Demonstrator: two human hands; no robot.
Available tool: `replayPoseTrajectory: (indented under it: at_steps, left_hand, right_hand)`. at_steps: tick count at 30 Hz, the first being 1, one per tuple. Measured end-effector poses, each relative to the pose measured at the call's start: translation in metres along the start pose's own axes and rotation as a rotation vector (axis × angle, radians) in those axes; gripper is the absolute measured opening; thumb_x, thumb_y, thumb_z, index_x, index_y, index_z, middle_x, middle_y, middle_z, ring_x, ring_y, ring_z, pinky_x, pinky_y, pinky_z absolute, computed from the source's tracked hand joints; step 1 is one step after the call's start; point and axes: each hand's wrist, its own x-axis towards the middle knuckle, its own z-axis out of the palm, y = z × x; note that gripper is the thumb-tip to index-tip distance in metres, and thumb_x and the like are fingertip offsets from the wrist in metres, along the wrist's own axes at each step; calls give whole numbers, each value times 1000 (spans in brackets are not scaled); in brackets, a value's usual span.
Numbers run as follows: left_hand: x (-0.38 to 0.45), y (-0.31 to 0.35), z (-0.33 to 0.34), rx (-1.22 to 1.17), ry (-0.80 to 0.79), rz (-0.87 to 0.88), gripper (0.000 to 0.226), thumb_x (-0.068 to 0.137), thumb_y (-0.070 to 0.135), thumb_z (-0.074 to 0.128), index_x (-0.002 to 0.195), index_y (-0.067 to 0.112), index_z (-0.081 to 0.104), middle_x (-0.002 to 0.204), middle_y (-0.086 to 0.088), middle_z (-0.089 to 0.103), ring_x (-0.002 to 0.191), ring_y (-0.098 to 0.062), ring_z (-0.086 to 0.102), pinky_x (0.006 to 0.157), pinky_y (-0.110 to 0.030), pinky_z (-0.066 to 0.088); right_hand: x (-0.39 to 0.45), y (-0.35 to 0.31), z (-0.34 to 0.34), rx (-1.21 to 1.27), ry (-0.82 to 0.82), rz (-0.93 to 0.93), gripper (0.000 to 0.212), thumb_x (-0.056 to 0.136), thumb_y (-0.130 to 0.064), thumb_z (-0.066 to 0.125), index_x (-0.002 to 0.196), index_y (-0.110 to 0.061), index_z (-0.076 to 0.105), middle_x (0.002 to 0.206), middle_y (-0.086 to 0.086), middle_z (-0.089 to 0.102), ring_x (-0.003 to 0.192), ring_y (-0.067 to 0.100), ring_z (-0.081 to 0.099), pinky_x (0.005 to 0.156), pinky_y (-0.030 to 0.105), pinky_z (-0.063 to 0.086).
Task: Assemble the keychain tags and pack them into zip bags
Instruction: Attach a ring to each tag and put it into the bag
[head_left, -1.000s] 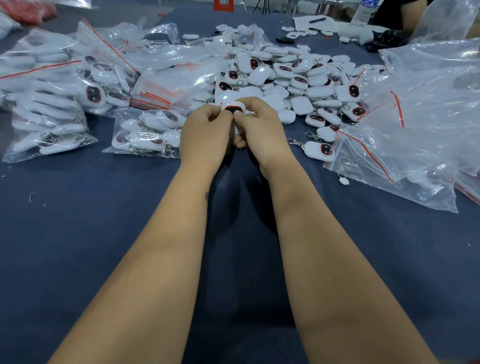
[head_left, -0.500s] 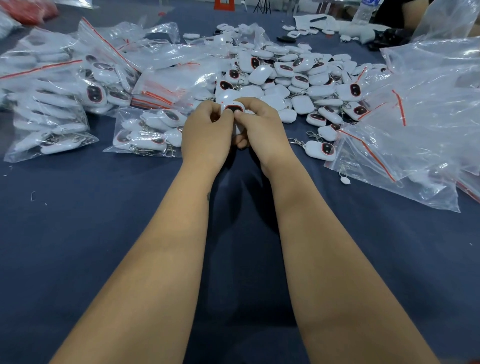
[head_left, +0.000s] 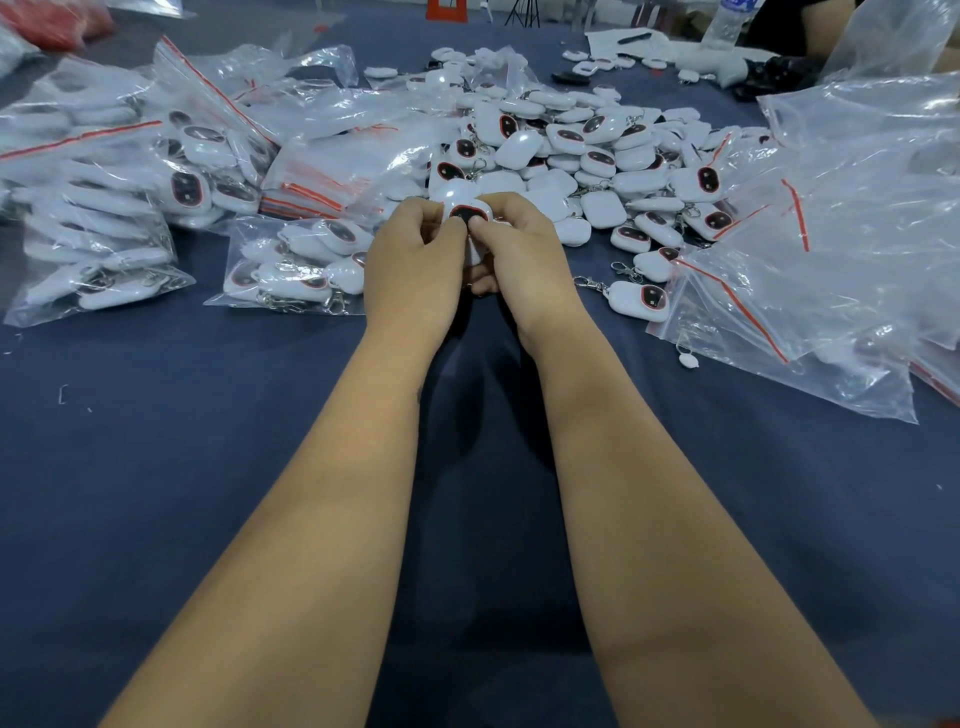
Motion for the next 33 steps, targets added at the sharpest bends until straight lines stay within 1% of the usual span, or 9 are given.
replayPoseTrajectory:
  at_steps: [3, 7, 12, 16, 20, 24, 27, 31, 33]
  left_hand:
    - [-2, 4, -4, -5, 77, 68, 17, 88, 12, 51, 99, 24, 58, 93, 11, 60, 86, -6, 56, 73, -14, 44]
    - [1, -1, -9, 408, 129, 187, 30, 84, 8, 51, 111, 18, 59, 115, -3, 59, 109, -22, 53, 75, -31, 40]
    - [-2, -5, -6, 762, 42, 213, 35, 85, 22, 58, 118, 11, 54, 117, -13, 57, 113, -34, 45, 76, -37, 33]
    - [-3, -5, -5, 737, 52, 227, 38, 86, 34, 61, 118, 13, 54, 109, -11, 63, 111, -33, 50, 74, -38, 38]
    - [0, -7, -5, 657, 58, 239, 24, 94, 25, 52, 116, 14, 54, 102, -9, 66, 98, -31, 57, 68, -35, 35]
    - [-2, -2, -7, 417, 123, 146, 27, 85, 14, 53, 112, 20, 54, 95, 2, 63, 86, -21, 56, 63, -30, 32]
    - [-4, 4, -8, 233, 144, 102, 26, 80, 13, 55, 102, 27, 49, 89, 7, 61, 83, -19, 60, 67, -34, 46]
    - [-6, 7, -7, 200, 162, 119, 19, 85, 21, 57, 99, 31, 50, 94, 8, 62, 86, -18, 61, 76, -41, 52]
    - [-6, 7, -6, 170, 179, 138, 19, 84, 20, 57, 99, 31, 52, 96, 9, 61, 84, -16, 60, 75, -38, 52]
  right_hand:
    - [1, -1, -1, 122, 53, 19, 8, 98, -7, 50, 96, -15, 52, 81, 8, 58, 58, 18, 53, 54, 25, 47]
    - [2, 0, -4, 228, 122, 38, 14, 100, -8, 47, 94, -20, 50, 97, 13, 57, 72, 23, 56, 62, 29, 51]
    - [3, 0, -4, 244, 136, 31, 11, 100, -8, 46, 105, -16, 51, 105, 15, 59, 75, 21, 57, 68, 31, 51]
    - [3, 0, -4, 233, 124, 2, 13, 100, -9, 46, 106, -17, 54, 101, 13, 64, 75, 18, 60, 74, 32, 53]
    - [4, -1, -4, 351, 105, -26, 9, 102, -13, 48, 106, -19, 54, 99, 9, 65, 76, 16, 64, 81, 32, 52]
    - [3, -2, -3, 545, 31, -42, 10, 103, -11, 47, 112, -13, 50, 97, 9, 66, 82, 21, 67, 95, 37, 52]
    - [2, -2, 0, 580, -49, -40, 6, 103, -10, 47, 107, -12, 49, 96, 10, 68, 88, 25, 68, 87, 29, 55]
    - [3, 0, 6, 443, -43, -4, 23, 103, -14, 48, 124, -5, 48, 99, 11, 69, 84, 21, 67, 64, 21, 53]
    - [4, 1, 6, 367, -30, 5, 20, 102, -13, 49, 121, -7, 49, 101, 13, 67, 84, 21, 66, 70, 26, 54]
